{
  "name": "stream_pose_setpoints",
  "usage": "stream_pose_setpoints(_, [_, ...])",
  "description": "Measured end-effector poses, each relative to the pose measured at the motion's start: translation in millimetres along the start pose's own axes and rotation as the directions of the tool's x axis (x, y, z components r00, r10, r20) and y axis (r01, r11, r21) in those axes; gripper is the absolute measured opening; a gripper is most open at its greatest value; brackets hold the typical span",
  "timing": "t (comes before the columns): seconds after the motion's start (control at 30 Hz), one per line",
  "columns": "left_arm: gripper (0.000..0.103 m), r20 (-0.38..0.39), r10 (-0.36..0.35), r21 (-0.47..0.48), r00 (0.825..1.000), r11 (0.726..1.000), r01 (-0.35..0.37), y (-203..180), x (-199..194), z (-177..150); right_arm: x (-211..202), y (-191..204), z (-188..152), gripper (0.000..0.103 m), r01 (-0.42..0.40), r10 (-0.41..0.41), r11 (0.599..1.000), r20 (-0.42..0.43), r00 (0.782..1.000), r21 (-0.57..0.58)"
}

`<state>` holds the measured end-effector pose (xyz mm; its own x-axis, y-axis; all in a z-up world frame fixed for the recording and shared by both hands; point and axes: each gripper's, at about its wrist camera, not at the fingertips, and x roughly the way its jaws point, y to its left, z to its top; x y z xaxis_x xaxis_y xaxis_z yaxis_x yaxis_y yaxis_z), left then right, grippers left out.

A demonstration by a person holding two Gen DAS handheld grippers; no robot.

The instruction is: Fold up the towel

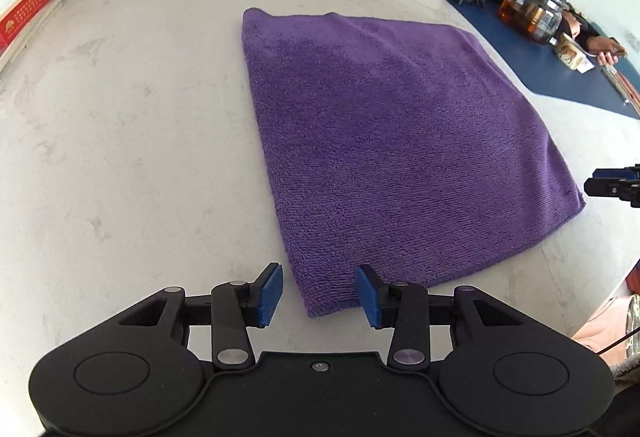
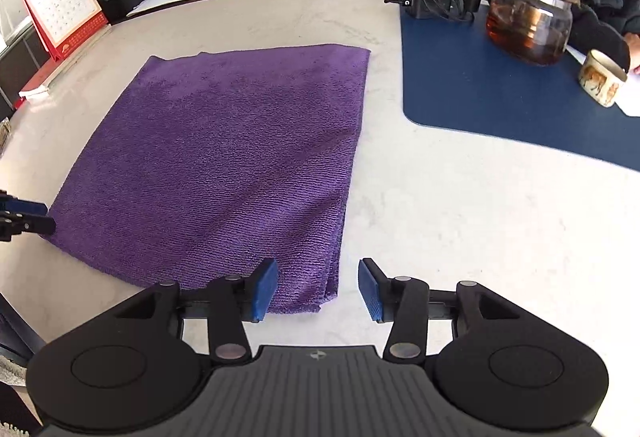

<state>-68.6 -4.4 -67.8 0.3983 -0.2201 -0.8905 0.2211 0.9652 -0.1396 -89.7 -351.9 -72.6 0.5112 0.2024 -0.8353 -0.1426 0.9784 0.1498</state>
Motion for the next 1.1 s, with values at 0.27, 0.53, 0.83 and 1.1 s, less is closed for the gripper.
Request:
stream_pose_setpoints(0.27, [0.033, -0.03, 0.067, -0.06, 0.997, 0.996, -0.068, -6, 0, -4, 16, 0, 3, 0.051, -0.043, 0.043, 0.999, -0.015, 0.999, 0.0])
stream_pose_setpoints(0.53, [0.033, -0.023, 0.031, -0.136, 0.999, 0.99, -0.034, 5, -1, -2, 21, 7, 0, 0.051, -0.024, 0.024, 1.0, -0.027, 0.999, -0.002])
stream_pose_setpoints(0.83, [0.031, -0.032, 0.011, -0.135, 0.999, 0.991, -0.015, 5, 2, 4, 17, 0, -3, 0.051, 0.038, -0.038, 0.998, -0.012, 0.999, 0.045])
stream_pose_setpoints(1.1, [0.03, -0.023, -0.003, -0.132, 1.0, 0.991, 0.0, 6, 2, 3, 20, 13, -8, 0.038, 0.058, -0.058, 0.998, -0.02, 0.998, -0.03])
